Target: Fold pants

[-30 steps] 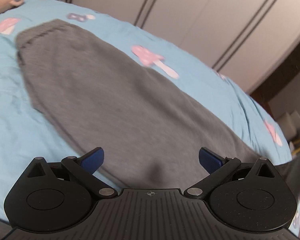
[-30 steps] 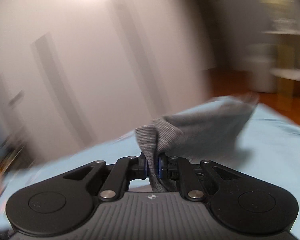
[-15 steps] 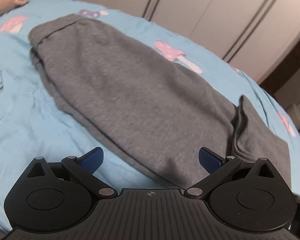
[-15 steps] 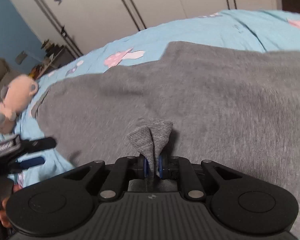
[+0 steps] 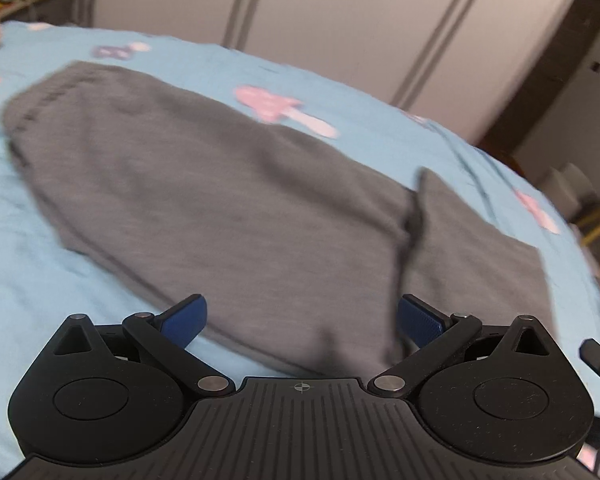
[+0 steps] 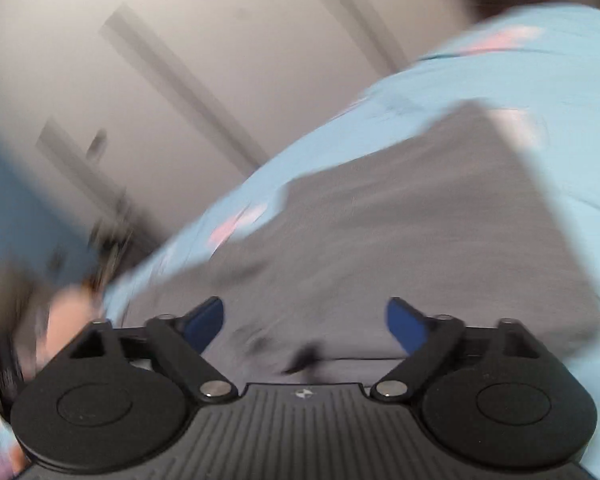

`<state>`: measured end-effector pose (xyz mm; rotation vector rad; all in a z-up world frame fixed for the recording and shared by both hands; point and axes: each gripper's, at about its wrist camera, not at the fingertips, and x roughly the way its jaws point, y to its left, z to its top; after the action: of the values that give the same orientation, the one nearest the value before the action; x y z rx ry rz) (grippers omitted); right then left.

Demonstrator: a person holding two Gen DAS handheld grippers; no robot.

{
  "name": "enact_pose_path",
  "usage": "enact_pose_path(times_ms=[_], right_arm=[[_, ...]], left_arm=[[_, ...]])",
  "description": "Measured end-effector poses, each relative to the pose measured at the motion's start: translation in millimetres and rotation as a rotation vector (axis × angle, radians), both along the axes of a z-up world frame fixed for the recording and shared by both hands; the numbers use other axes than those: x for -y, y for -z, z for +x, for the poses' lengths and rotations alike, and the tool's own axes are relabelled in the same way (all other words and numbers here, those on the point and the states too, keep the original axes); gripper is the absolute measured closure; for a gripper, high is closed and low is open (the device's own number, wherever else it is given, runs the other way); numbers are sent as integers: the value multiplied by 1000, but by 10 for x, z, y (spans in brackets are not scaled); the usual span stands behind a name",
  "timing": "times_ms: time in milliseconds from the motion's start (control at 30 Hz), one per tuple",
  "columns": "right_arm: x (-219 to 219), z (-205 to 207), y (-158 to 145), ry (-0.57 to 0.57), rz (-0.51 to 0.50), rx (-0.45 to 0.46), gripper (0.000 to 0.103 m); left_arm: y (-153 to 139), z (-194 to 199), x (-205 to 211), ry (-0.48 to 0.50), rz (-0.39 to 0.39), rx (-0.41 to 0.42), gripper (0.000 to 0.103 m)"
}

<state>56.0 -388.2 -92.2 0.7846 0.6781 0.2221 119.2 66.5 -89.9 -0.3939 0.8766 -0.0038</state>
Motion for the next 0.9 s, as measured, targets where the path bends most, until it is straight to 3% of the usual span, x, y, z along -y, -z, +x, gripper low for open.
enact_pose_path(times_ms=[100,200,333,400,467,567,800,833,900], right_arm=[[394,-235,152,143,210,-39,10],[518,-368,274,183,300,-79,10],[433,-345,308,148,250,-93,10],[452,-325,325,164,239,-78,10],[509,-307,369,179,260,-80,10],[550,-282,407,196,287,-69,10],[612,-276,454,241,307,-56,10],[606,-275,448,244,299,-55,14],[583,-263,433,250,246,-67,35]], left_arm=[[64,164,259,73,4,-46,0],[134,265,517,120,44,-88,0],[143,265,716,170,31,-74,0],[211,320,799,192,17,-111,0],[299,367,849,193,9,-150,0],[359,367,920,214,15,-142,1],[381,346,1054,254,79,-118,45],[386,352,1056,252,82,-119,48],[400,350,1056,246,86,-122,59]])
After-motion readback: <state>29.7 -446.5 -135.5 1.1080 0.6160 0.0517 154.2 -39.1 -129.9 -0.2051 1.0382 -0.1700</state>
